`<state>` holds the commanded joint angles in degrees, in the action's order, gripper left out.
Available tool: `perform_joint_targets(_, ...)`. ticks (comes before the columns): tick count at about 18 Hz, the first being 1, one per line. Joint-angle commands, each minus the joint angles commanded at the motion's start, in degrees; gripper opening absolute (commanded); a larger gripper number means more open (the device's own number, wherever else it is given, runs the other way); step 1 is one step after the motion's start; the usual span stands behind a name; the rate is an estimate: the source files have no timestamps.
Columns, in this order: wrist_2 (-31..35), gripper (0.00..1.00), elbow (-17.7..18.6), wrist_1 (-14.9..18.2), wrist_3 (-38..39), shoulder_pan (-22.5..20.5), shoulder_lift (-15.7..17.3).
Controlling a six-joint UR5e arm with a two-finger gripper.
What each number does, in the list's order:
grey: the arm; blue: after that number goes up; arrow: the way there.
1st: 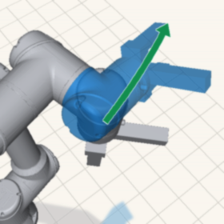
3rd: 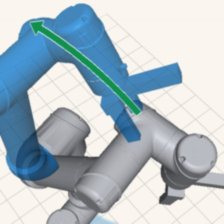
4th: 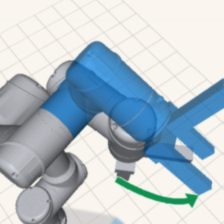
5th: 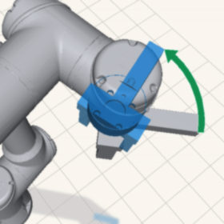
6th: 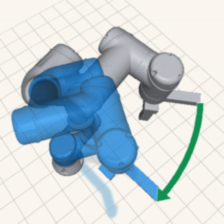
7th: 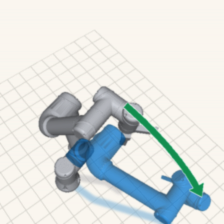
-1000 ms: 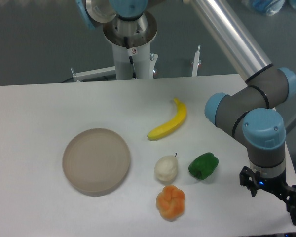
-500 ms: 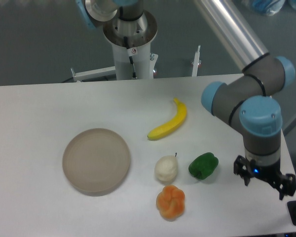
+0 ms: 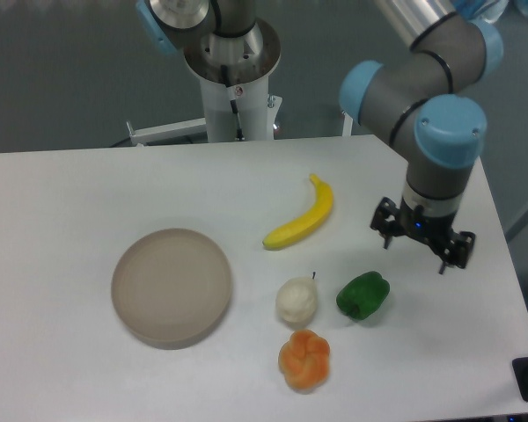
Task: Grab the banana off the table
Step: 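Move the open gripper over the yellow banana and lower it, then close the gripper around the middle of the banana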
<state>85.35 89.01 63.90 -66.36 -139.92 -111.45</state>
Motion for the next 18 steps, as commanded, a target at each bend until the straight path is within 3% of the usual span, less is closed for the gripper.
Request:
perform_joint_targets(3,-0.1,1.0,5.6,-1.8,0.1,0.2,2.6)
perform_joint_targets(5,0.1,1.0,12.7,-6.3,-0.4,0.2,4.4)
perform_joint_targets(10,0.4,1.0,22.4,-13.8,-0.7,2.1,5.7)
perform_joint_targets(12,0.4,1.0,27.6,-18.0,-1.9,2.4,7.7)
perform_joint_targets(15,0.5,1.0,31.1,-19.5,-5.6,2.4,9.0)
perform_joint_targets(18,0.6,1.0,30.9,-19.6,-6.9,2.5,8.8)
